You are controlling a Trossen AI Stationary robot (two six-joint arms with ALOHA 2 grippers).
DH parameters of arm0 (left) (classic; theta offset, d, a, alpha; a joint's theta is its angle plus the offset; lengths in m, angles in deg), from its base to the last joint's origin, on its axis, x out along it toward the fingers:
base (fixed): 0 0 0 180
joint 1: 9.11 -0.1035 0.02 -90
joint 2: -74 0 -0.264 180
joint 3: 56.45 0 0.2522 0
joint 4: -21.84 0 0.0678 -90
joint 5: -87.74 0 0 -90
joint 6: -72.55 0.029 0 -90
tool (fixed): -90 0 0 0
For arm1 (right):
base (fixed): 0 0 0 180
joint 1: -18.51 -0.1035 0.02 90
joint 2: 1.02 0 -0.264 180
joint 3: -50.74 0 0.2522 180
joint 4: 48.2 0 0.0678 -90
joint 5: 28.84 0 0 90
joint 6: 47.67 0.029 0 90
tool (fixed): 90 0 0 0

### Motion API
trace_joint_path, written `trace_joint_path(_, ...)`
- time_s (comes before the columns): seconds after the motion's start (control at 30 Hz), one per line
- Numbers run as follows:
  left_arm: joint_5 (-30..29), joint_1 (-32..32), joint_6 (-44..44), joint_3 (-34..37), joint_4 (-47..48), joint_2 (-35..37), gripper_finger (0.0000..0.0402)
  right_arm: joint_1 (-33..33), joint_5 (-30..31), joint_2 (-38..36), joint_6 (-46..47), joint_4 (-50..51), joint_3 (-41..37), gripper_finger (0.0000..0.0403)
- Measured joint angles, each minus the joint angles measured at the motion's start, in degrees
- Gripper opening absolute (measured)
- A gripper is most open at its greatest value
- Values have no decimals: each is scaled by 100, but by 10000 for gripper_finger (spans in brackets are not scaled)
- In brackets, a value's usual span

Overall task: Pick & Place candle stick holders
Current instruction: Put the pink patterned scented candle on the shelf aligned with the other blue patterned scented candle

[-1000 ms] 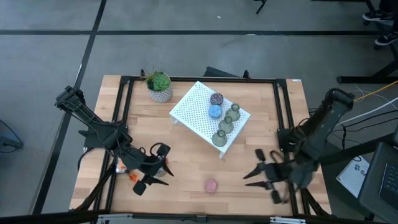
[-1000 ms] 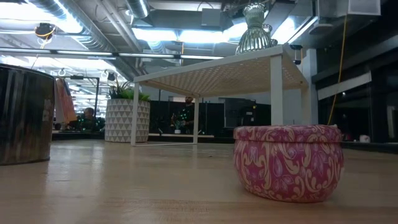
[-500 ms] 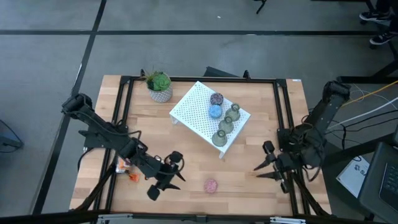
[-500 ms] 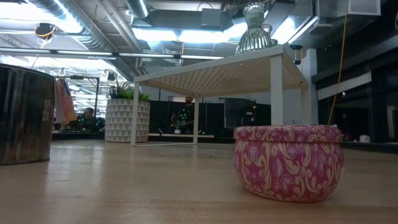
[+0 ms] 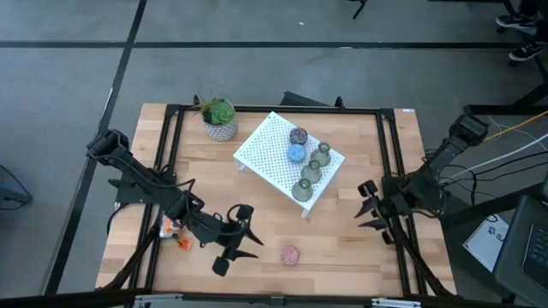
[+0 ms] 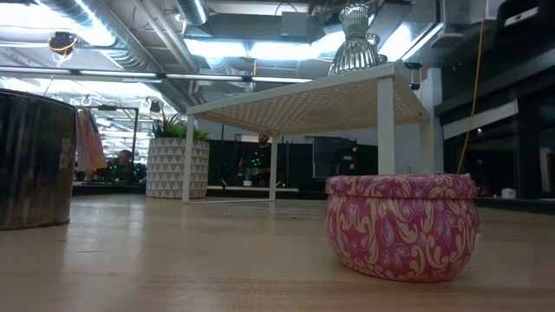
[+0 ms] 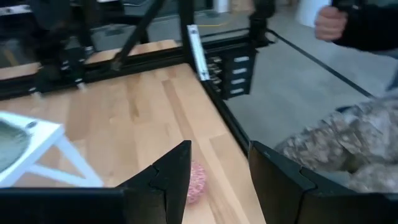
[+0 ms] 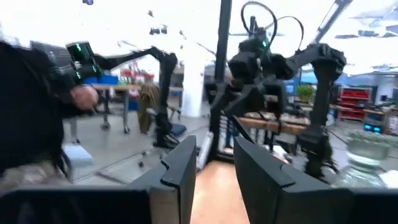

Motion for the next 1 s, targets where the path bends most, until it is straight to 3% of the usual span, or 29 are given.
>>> trace_joint_path(0.3, -655, -136, -243, 0, 8, 2, 155, 1470, -948, -1152, -9, 1554, -6, 112)
trace_joint_path(0.43, -713, -260, -407, 0, 9, 2, 155, 1932, -981, -1801, -297, 2105, -5, 112)
trace_joint_path(0.6, -671, -346, -474, 0, 36, 2, 155, 2269, -994, -2668, -286, 3080, -4, 112)
trace_joint_path(0.73, -669, -390, -361, 0, 110, 4, 155, 2474, -1437, -3205, -91, 3828, -4, 112)
trace_joint_path(1.0, -671, -781, -193, 0, 391, 4, 155, 2766, -1688, -3695, 5, 4862, -4, 112)
